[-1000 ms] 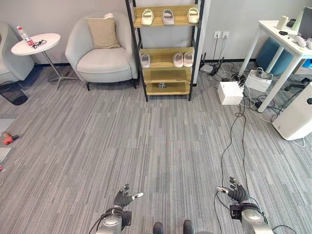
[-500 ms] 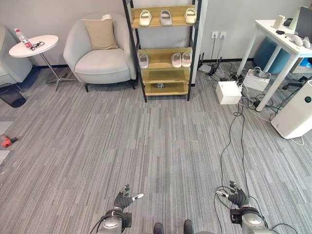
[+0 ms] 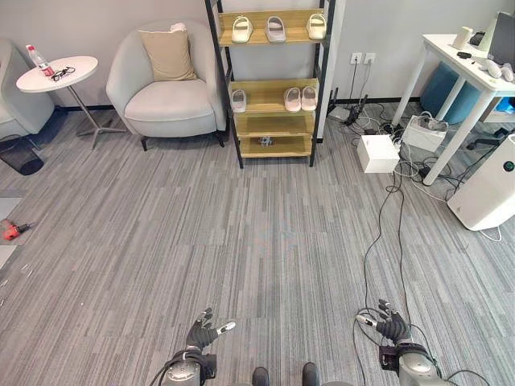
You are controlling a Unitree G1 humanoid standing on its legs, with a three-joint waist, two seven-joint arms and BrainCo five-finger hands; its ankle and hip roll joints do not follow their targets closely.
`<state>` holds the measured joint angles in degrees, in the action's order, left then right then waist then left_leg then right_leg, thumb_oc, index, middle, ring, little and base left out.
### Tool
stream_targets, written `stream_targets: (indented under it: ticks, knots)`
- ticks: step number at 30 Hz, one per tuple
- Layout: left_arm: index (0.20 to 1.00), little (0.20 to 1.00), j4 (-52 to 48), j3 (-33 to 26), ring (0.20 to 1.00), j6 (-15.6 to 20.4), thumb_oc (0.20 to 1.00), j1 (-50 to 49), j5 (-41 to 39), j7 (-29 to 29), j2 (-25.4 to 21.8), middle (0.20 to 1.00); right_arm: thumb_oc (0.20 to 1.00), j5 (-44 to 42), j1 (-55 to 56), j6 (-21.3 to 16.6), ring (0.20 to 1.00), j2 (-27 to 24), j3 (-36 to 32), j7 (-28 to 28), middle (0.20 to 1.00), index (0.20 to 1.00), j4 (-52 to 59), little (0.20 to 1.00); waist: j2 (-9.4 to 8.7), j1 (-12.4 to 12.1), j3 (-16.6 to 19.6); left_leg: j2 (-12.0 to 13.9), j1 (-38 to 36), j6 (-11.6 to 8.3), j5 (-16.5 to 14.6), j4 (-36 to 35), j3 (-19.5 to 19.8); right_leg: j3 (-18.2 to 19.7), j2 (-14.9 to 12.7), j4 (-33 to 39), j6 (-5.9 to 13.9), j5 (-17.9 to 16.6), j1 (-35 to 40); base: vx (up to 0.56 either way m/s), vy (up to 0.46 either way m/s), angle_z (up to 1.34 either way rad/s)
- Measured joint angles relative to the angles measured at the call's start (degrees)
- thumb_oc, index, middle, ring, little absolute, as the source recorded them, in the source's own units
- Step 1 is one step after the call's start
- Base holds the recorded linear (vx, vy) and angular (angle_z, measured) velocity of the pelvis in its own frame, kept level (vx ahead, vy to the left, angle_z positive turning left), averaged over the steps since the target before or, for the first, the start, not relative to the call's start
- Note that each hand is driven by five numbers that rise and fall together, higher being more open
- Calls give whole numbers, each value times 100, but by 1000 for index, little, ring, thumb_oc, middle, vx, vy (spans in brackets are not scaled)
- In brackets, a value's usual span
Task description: Arrange the slippers neatly on the shoe rack.
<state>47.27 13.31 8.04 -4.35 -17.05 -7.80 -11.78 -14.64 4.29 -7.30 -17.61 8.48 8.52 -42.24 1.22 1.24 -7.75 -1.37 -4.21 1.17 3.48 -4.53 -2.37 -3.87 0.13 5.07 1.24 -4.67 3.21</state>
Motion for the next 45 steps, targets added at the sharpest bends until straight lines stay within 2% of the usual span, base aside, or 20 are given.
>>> stream_targets:
  ticks: [9, 15, 20, 24, 26, 28, 30, 32, 34, 35, 37, 39, 40, 41, 42, 44, 45]
  knots:
    - [1000, 1000, 5, 0, 1000, -2, 1000, -19, 4, 39, 1, 1000, 1000, -1, -2, 0, 1000, 2, 8, -64, 1000, 1000, 1, 1000, -20, -4, -36, 0, 47, -1, 2, 0, 3, -2, 0, 0, 1, -2, -47, 0, 0, 0]
    - [1000, 1000, -59, -12, 1000, -1, 1000, -42, -1, 32, -1, 1000, 1000, -3, -60, -5, 1000, 1, 11, -123, 1000, 1000, 5, 1000, 49, -10, -180, -1, 209, -4, 8, 0, 1, 6, -1, 0, 3, -31, -182, 21, 9, 0]
    - [1000, 1000, -178, -54, 1000, 2, 1000, -48, -3, 31, -2, 1000, 1000, -3, -137, -5, 1000, -15, 9, -155, 1000, 1000, 15, 1000, 41, -18, -204, -9, 187, 7, 21, -1, 14, 1, -3, -1, -59, -73, -152, 40, 83, 1]
    - [1000, 1000, -168, -53, 1000, 9, 1000, 74, -8, 24, -3, 1000, 1000, -4, -377, -13, 1000, -34, 8, -158, 1000, 1000, 128, 1000, 81, -12, -335, -51, 261, 52, 44, 0, -15, 49, -47, -5, 31, -75, -245, -18, 159, -7]
    - [1000, 1000, -165, -50, 1000, 25, 1000, 77, -34, 18, 7, 1000, 1000, -1, -395, -12, 1000, -60, 4, -157, 1000, 1000, 194, 1000, 120, -11, -386, -92, 323, 100, 37, 3, 10, 71, -72, -342, 77, -20, -493, -13, 205, -6]
    - [1000, 1000, -86, -51, 1000, 22, 1000, 111, -37, -3, 4, 1000, 1000, 1, -438, -14, 1000, -76, 5, -158, 1000, 1000, 306, 1000, 169, 1, -503, -113, 386, 132, 33, 0, -26, 99, -117, -907, 131, 185, -838, 34, 103, -10]
    - [1000, 1000, -93, -50, 1000, 22, 1000, 120, -37, -10, -7, 1000, 1000, 3, -461, -7, 1000, -70, 7, -158, 1000, 1000, 324, 1000, 137, 13, -603, -162, 424, 213, 86, 5, -116, 127, -221, -1424, 158, 440, -1096, 108, 34, -5]
    - [1000, 1000, -88, -54, 1000, 26, 1000, 181, -37, -15, -60, 1000, 1000, 1, -495, -9, 1000, -32, 11, -160, 1000, 1000, 323, 1000, 33, 6, -708, -235, 423, 247, -14, 1, -138, 117, -326, -1836, 215, 692, -1408, 130, -26, -10]
    - [1000, 1000, -77, -66, 1000, 26, 1000, 287, -46, -35, -125, 1000, 1000, 1, -609, -12, 1000, -32, 45, -162, 1000, 1000, 349, 1000, -16, 2, -876, -216, 436, 275, -35, 5, -152, 71, -376, -2124, 308, 754, -1840, 215, -73, -17]
    - [1000, 1000, -71, -67, 1000, 26, 1000, 334, -47, -42, -159, 1000, 1000, 1, -617, -11, 1000, -31, 59, -157, 1000, 1000, 362, 1000, -54, 40, -920, -209, 434, 271, -40, 1, -145, 61, -387, -2047, 337, 735, -1986, 344, -107, -6]
    - [1000, 1000, 98, -140, 1000, 25, 1000, 507, -48, -53, -174, 1000, 1000, 6, -620, -5, 1000, -23, 117, -115, 1000, 1000, 365, 1000, -167, 94, -971, -211, 387, 246, -76, -1, -113, -208, -531, -1648, 450, 605, -2260, 330, -111, 17]
    - [1000, 1000, 102, -215, 1000, 26, 1000, 490, -47, -57, -162, 1000, 1000, 8, -612, -3, 1000, -8, 190, -110, 1000, 1000, 260, 1000, -269, 172, -955, -211, 200, 185, -176, 0, 18, -520, -662, -1251, 438, 491, -2215, 275, -141, 28]
    - [1000, 1000, 96, -215, 1000, 26, 1000, 486, -42, -53, -161, 1000, 1000, 10, -593, -1, 1000, -7, 194, -108, 1000, 1000, 244, 1000, -293, 185, -936, -198, 155, 182, -198, -1, 53, -548, -666, -1223, 412, 466, -2161, 310, -168, 52]
    - [1000, 1000, 59, -196, 1000, 27, 1000, 454, -32, -46, -148, 1000, 1000, 12, -424, -4, 1000, -1, 201, -117, 1000, 1000, 246, 1000, -362, 267, -831, -161, -3, 75, -312, -4, 270, -540, -650, -1322, 324, 395, -2005, 284, -150, 56]
    - [1000, 1000, 61, -193, 1000, 26, 1000, 445, -31, -47, -126, 1000, 1000, 14, -379, -1, 1000, -5, 206, -121, 1000, 1000, 209, 1000, -353, 289, -801, -86, -92, -16, -382, -7, 363, -538, -592, -1296, 277, 222, -1911, 283, -149, 58]
    - [1000, 1000, 89, -179, 1000, 21, 1000, 296, -46, -41, -66, 1000, 1000, 15, -260, 4, 1000, -43, 201, -117, 1000, 1000, 194, 1000, -199, 284, -628, 190, -169, -209, -534, 70, 491, -572, -266, -1044, 252, 162, -1663, 163, -77, 17]
    - [1000, 1000, 91, -199, 1000, 18, 1000, 233, -62, -42, -52, 1000, 1000, 15, -264, 3, 1000, -59, 201, -117, 1000, 1000, 203, 1000, -203, 277, -563, 292, -176, -242, -561, 242, 503, -568, -117, -849, 113, -19, -1504, 288, -150, -7]
